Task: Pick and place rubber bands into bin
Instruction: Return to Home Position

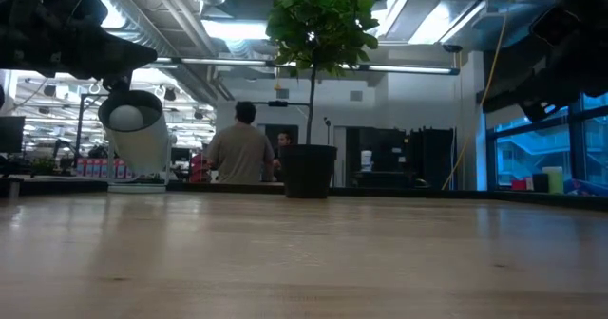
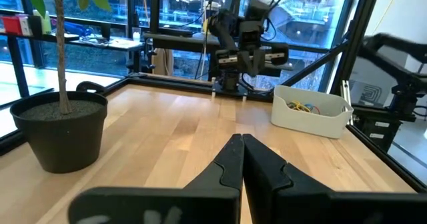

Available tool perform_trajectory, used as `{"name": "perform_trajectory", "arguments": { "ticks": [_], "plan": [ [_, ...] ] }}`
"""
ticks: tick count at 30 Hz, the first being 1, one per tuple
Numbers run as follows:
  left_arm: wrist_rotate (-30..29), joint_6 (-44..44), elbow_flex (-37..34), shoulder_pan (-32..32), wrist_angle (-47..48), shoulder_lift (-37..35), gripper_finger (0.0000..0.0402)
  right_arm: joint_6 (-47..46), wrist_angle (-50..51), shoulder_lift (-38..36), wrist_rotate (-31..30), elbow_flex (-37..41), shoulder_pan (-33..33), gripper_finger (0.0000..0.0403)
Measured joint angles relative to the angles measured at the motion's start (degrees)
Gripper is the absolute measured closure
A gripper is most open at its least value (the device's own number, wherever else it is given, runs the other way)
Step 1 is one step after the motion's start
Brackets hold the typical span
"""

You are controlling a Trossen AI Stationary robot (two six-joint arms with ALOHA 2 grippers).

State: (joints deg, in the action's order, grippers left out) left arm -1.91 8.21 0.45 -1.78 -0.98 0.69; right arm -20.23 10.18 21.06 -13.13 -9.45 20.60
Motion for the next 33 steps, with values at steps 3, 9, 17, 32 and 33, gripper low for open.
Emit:
{"name": "perform_trajectory", "arguments": {
  "ticks": [3, 9, 17, 32, 33],
  "plan": [
    [0.0, 0.0, 0.0, 0.0, 0.0, 0.0, 0.0400, 1.3, -0.1, -7.8, 1.5, 2.1, -1.3, 0.0402],
    [0.0, 0.0, 0.0, 0.0, 0.0, 0.0, 0.0400, 8.6, -3.2, -21.2, 4.2, 4.4, -3.1, 0.0402],
    [0.0, 0.0, 0.0, 0.0, -0.2, 0.6, 0.0400, 11.3, -7.2, -21.0, 10.8, 7.1, -7.9, 0.0403],
    [0.0, 0.0, 0.0, 0.0, 0.0, 0.5, 0.0400, 14.6, -11.9, -20.9, 16.8, 9.1, -12.4, 0.0403],
    [0.0, 0.0, 0.0, 0.0, 0.0, 0.5, 0.0400, 14.9, -12.1, -20.9, 17.8, 9.1, -12.4, 0.0403]
  ]
}}
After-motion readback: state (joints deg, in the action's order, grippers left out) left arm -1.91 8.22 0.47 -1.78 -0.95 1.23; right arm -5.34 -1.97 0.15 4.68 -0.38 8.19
